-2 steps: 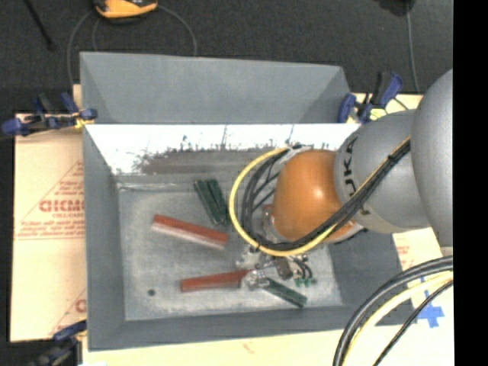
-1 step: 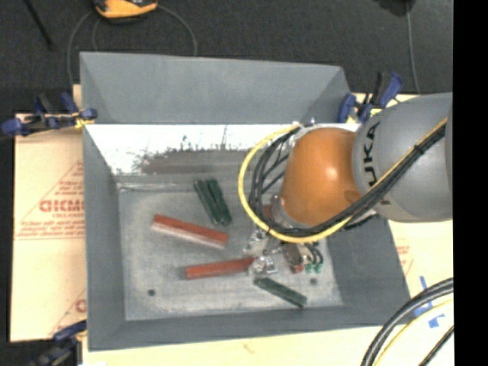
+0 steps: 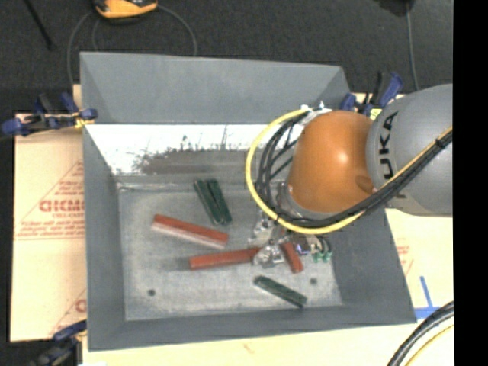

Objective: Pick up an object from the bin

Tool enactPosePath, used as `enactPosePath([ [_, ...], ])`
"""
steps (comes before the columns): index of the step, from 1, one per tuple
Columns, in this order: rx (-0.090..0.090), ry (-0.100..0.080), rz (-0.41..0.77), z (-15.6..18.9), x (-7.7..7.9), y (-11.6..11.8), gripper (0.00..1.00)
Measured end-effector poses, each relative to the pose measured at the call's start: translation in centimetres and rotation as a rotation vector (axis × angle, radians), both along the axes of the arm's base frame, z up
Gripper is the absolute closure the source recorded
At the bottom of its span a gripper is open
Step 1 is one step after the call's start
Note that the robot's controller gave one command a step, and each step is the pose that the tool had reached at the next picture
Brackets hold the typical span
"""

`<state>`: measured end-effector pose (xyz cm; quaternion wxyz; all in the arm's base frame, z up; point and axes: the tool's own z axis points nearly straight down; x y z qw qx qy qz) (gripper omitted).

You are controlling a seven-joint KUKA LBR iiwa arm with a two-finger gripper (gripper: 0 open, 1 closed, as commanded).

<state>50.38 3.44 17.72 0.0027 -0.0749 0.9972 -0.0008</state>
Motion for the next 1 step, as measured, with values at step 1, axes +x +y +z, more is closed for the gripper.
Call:
enactPosePath([
  [1, 0.000, 0.003, 0.012, 2.36, -0.47, 0.05, 1.00],
])
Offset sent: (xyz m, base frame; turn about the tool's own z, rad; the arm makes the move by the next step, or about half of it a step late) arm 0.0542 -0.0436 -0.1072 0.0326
